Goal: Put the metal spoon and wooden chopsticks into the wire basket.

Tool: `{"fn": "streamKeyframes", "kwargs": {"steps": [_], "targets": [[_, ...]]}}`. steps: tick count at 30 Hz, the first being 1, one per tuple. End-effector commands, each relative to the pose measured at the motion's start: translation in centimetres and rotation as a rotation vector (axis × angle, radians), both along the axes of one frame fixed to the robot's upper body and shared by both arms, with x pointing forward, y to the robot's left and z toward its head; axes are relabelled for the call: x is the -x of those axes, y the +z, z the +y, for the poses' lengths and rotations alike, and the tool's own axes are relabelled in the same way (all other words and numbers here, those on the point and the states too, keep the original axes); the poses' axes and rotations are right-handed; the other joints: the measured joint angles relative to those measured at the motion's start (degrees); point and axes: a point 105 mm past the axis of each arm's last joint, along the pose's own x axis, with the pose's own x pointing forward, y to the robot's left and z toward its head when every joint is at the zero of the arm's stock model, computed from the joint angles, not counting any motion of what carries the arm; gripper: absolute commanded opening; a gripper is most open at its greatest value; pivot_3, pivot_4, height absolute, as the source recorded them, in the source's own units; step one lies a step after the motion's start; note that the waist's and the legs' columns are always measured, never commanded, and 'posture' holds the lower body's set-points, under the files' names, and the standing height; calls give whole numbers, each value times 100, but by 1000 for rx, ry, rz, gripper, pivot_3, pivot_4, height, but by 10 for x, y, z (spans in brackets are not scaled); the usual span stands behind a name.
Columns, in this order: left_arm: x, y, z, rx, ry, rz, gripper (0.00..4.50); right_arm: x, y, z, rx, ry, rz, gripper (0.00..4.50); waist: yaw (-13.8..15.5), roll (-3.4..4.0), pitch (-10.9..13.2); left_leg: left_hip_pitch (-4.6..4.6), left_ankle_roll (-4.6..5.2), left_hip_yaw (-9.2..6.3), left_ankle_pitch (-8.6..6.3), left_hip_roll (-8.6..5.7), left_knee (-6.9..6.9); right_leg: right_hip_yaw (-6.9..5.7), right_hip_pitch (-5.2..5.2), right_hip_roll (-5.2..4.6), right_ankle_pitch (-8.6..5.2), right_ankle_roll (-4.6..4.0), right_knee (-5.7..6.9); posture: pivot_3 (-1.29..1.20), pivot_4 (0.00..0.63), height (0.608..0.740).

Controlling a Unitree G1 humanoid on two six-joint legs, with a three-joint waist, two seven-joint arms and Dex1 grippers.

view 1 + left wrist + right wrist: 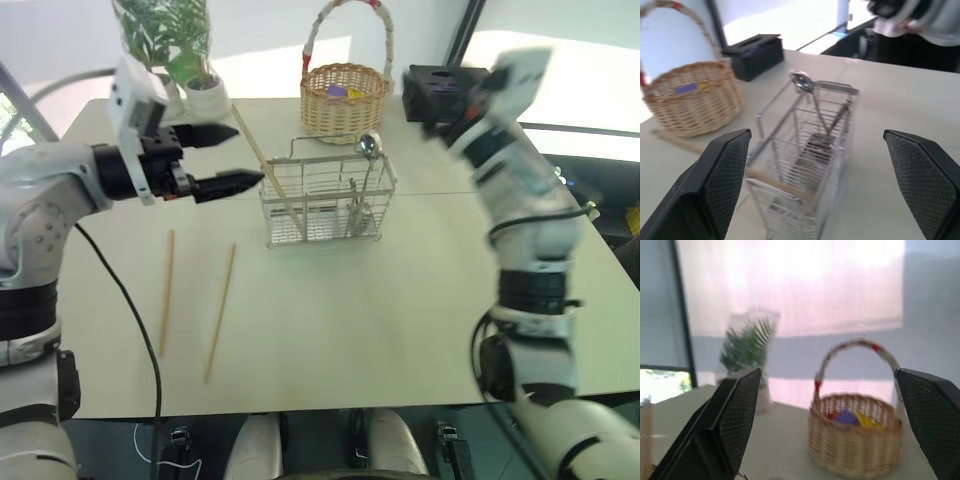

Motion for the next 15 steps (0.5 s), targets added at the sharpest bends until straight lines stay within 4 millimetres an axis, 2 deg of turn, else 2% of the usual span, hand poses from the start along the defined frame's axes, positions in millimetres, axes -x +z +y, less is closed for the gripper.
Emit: {"fn": "streamKeyframes", "kwargs": {"steps": [1, 3, 5, 7, 8, 11, 13, 15], "targets": [[-13, 2, 36, -2, 277, -11, 4500, 43, 25, 14, 127, 246, -69, 4400, -10, -5, -3, 6, 0, 0, 0, 0, -3, 0, 2, 1, 0, 0, 0, 0, 150, 712], [-20, -9, 63, 11, 453, 46, 4500, 68, 12, 19, 301, 387, -41, 4400, -2, -5, -2, 18, 1, 2, -1, 1, -3, 0, 15, 1, -1, 0, -1, 0, 150, 712], [-20, -15, 78, 34, 540, 77, 4500, 82, -2, 21, 402, 468, 4, 4400, 12, -22, 2, 20, 1, 3, -1, 1, -1, 1, 17, 0, -1, 1, -3, 0, 150, 712], [-22, -24, 95, 70, 647, 150, 4500, 89, -23, 21, 482, 514, 68, 4400, 15, -56, 7, 21, 1, 1, -1, 1, 4, 1, 16, -3, -1, 2, -8, 0, 150, 712], [-23, -35, 108, 98, 734, 219, 4500, 93, -41, 21, 535, 536, 113, 4400, 16, -68, 6, 20, 1, 0, -1, 1, 6, 1, 15, -4, -1, 2, -9, 0, 150, 712], [-22, -62, 130, 122, 899, 375, 4500, 102, -71, 24, 607, 572, 179, 4400, 35, -77, 7, 37, 0, 0, -1, 0, 9, 1, 32, -9, -8, 12, -10, 0, 150, 712], [-22, -87, 141, 93, 987, 480, 4500, 105, -84, 27, 596, 586, 210, 4400, 37, -75, 10, 38, -1, 2, 0, -1, 12, 2, 31, -10, -8, 13, -7, 0, 150, 712], [-23, -99, 142, 92, 1006, 536, 4500, 106, -89, 29, 590, 590, 223, 4400, 37, -79, 11, 39, -7, 2, 3, -1, 15, 3, 28, -10, -4, 6, -1, 0, 150, 712]]}}
